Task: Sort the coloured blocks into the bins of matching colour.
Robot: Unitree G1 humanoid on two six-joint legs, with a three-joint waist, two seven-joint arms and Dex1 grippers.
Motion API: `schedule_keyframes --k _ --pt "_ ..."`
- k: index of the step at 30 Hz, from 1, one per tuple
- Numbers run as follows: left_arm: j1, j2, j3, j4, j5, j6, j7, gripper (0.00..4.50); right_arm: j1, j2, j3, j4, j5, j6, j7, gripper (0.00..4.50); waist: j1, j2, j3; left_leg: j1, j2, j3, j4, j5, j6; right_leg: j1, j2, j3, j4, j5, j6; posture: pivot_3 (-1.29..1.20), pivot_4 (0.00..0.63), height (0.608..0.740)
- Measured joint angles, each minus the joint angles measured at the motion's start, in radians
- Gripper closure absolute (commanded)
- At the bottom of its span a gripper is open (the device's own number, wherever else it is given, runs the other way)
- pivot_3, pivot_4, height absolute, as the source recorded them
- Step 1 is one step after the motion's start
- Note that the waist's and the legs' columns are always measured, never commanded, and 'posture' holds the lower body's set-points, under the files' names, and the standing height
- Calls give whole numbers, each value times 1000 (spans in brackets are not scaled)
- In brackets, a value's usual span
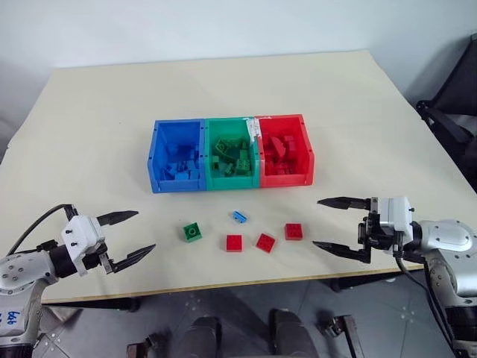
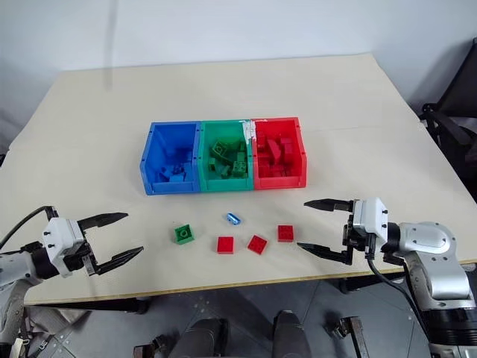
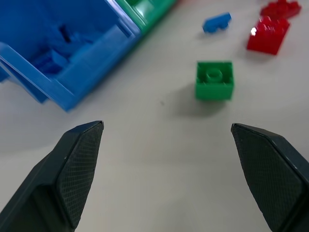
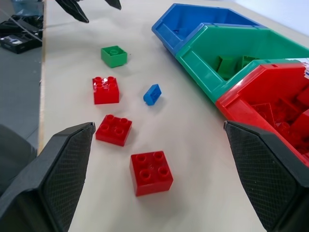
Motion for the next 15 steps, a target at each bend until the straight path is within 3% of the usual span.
schedule_keyframes --k 3,8,15 --pt "-18 -6 -21 -10 -1 24 10 0 26 0 -20 0 -5 -11 -12 36 5 0 0 0 0 0 0 0 0 0 0 0 0 0 0 0 150 740" --pt "-117 -61 -207 -124 -14 99 -7 0 170 -82 -148 45 -24 -66 7 36 34 0 0 -1 -2 2 3 -1 2 2 -1 0 -1 1 2 0 150 740" --pt "-214 -109 -372 -189 -9 127 -27 0 151 -117 -164 119 -60 -73 21 36 2 0 0 5 -1 7 -1 -1 0 2 3 2 1 0 0 0 150 740"
